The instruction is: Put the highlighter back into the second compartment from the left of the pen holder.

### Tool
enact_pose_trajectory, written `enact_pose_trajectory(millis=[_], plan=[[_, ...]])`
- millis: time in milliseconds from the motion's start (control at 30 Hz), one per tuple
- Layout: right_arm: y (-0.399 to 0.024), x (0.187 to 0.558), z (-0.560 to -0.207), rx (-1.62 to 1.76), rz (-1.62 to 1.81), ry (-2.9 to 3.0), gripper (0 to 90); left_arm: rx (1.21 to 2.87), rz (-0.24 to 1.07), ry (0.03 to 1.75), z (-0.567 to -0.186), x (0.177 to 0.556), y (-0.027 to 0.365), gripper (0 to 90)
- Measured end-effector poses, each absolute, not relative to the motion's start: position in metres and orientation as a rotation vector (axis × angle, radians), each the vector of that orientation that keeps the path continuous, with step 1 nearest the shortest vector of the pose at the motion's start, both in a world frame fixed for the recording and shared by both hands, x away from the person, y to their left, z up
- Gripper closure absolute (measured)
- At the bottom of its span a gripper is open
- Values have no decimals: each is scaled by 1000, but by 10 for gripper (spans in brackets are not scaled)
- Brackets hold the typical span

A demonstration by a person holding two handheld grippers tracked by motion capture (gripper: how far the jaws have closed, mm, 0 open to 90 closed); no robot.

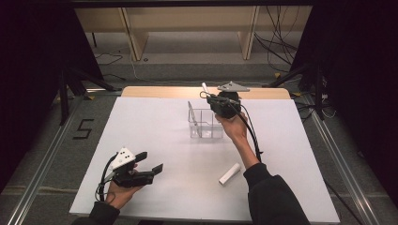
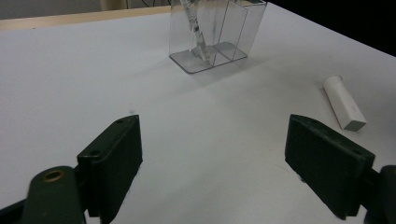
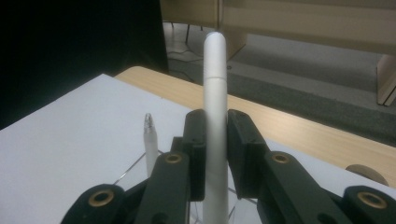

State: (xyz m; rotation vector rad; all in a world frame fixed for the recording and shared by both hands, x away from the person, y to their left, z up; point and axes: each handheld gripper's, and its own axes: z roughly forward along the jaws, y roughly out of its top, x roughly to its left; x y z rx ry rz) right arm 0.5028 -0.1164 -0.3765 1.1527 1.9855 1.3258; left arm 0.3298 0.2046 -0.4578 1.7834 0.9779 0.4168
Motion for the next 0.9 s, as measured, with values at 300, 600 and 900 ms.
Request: enact_pose_trajectory(millis=[300, 600, 900], plan=[[-107, 510, -380, 1160, 1327, 1981, 788, 1786, 417, 977, -458, 330, 204, 187], [-98, 515, -385, 1160, 1323, 1971, 788, 1780, 419, 978, -458, 330, 205, 187], [-92, 518, -390, 1175, 1322, 1967, 788, 1780, 418, 976, -458, 330, 205, 188]])
